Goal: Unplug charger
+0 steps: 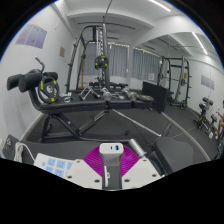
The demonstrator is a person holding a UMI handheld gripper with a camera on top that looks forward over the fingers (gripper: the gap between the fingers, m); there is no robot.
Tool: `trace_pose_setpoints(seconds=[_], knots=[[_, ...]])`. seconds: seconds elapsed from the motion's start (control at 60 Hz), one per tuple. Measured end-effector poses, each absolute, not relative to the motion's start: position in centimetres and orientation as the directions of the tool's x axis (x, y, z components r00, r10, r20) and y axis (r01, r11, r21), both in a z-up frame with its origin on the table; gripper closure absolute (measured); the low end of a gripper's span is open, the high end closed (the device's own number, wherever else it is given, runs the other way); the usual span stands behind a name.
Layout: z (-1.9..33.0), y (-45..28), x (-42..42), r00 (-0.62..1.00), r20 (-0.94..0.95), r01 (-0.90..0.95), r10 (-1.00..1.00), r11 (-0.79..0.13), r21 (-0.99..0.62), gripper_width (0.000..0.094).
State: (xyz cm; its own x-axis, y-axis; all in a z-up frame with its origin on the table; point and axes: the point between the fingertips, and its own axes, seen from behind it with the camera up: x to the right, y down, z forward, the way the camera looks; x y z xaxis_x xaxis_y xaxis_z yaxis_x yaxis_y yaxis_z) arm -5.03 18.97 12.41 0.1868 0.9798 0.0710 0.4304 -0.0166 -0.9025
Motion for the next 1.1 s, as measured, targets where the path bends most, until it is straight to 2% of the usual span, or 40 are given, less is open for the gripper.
trace_pose_setpoints(seconds=[0.117,0.267,0.35,0.383,0.483,0.567,0.683,0.8,0.967,1.1], knots=[[7.1,22.0,-3.9,0.193,0.056,0.521,0.980,-0.054,-0.852,0.0757],[1.7,23.2,-3.9,0.179,0.084,0.604,0.980,-0.042,-0.796,0.0749],[-0.5,22.4,-4.3,0.159,0.061,0.631,0.985,-0.054,-0.774,0.0680],[-1.3,21.9,-4.4,0.150,0.041,0.647,0.988,-0.067,-0.760,0.0679],[-2.1,22.8,-4.5,0.165,0.031,0.657,0.986,-0.087,-0.749,0.0592],[-2.0,23.6,-4.9,0.183,0.034,0.652,0.983,-0.095,-0.753,0.0446],[-1.8,24.1,-4.9,0.181,0.035,0.652,0.983,-0.094,-0.752,0.0328],[-1.3,24.6,-4.7,0.178,0.042,0.645,0.983,-0.084,-0.759,0.0171],[0.7,23.4,-3.5,0.162,-0.051,0.614,0.986,-0.141,-0.777,0.0127],[5.2,23.1,-1.1,0.172,-0.043,0.544,0.984,-0.131,-0.829,0.0083]])
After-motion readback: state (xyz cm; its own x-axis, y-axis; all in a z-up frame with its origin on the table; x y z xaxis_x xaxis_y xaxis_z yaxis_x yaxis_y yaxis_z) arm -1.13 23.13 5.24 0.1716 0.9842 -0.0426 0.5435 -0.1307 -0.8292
